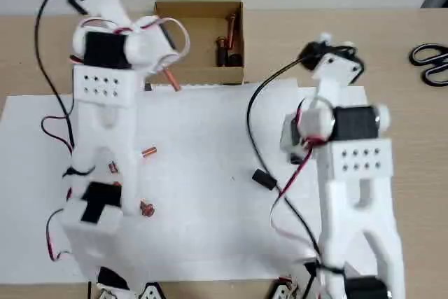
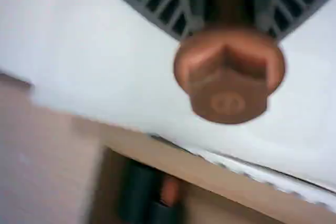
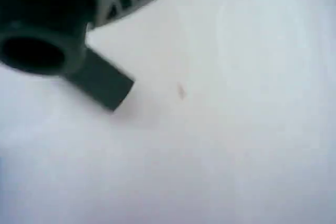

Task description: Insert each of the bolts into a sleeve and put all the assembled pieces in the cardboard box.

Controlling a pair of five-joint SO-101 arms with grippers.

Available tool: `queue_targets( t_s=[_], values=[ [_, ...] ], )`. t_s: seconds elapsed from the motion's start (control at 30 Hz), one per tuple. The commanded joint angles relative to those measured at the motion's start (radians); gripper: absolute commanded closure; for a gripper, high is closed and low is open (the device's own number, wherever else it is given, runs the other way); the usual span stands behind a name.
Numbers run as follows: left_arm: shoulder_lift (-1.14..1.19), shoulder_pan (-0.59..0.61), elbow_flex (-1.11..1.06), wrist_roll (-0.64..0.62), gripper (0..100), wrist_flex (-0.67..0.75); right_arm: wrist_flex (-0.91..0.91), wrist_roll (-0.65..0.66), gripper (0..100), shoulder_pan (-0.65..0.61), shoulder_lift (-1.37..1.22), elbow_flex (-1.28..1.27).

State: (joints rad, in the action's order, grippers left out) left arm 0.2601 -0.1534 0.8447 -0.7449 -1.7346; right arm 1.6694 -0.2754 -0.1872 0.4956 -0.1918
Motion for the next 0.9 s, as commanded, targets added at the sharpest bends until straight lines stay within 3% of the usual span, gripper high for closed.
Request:
queue_targets(
  t_s=[0.0, 0.13, 0.43, 0.63, 0.87],
  values=[
    [-0.195, -0.086, -0.067, 0.014, 99, -0.018, -0.018, 0.028, 99.6, -0.048, 0.16, -0.078],
    [-0.33, -0.163, -0.245, 0.014, 99, -0.018, -0.062, 0.055, 99.6, -0.087, 0.3, -0.245],
    [-0.608, -0.213, -0.676, 0.061, 99, -0.002, -0.157, 0.176, 99.6, -0.09, 0.587, -0.542],
    [-0.836, -0.216, -1.006, 0.112, 99, 0.169, -0.225, 0.249, 99.6, -0.117, 0.799, -0.738],
    [-1.152, -0.215, -1.429, 0.169, 99, 0.41, -0.262, 0.252, 99.6, -0.302, 1.07, -0.937]
  ],
)
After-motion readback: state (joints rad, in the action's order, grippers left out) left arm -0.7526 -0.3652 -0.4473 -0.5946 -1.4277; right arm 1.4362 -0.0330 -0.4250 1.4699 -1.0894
